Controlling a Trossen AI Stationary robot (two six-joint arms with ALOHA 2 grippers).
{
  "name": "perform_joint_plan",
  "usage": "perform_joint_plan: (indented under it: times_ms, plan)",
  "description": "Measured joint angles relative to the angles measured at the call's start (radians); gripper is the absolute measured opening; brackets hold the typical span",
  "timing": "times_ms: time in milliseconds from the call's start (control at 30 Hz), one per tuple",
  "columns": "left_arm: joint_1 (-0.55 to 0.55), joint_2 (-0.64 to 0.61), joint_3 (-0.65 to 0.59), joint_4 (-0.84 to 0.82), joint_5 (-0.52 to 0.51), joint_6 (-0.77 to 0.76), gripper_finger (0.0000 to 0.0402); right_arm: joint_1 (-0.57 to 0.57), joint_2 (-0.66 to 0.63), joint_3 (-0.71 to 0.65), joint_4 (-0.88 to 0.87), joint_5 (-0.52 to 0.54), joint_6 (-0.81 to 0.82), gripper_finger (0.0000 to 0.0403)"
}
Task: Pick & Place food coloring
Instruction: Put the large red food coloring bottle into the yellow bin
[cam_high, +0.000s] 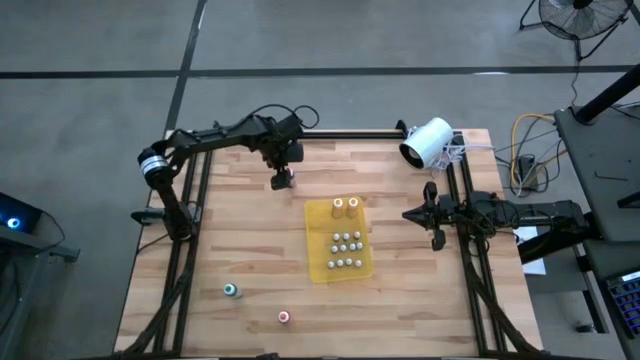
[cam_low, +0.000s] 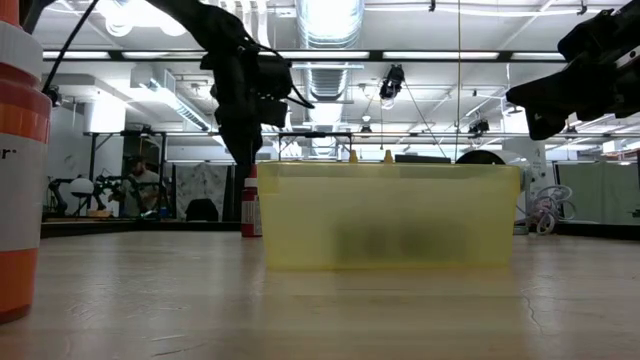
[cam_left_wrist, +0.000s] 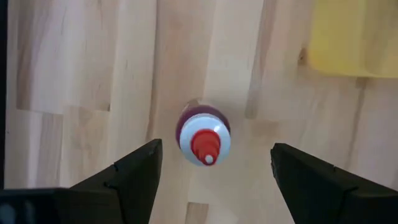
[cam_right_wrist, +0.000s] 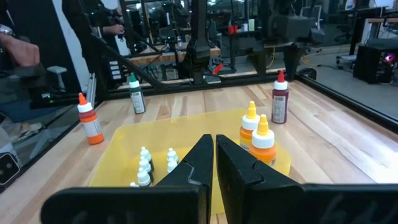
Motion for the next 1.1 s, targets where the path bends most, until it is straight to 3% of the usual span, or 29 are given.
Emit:
perform_joint_plan:
  times_ms: [100,700,900,1100]
  plan:
    - [-0.003,0.012,0.0,0.007,-0.045,0.0,0.027,0.0,0.0,0.0,0.0,0.0,0.001,0.0013]
    - [-0.019,0.037,0.0,0.066,-0.047,-0.02,0.0265,0.0,0.0,0.0,0.0,0.0,-0.001,0.0013]
    - [-0.019,0.055,0.0,0.066,-0.047,-0.021,0.0229,0.0,0.0,0.0,0.0,0.0,-0.001,0.0013]
    - [-0.019,0.058,0.0,0.073,-0.047,-0.022,0.0161,0.0,0.0,0.0,0.0,0.0,0.0,0.0013]
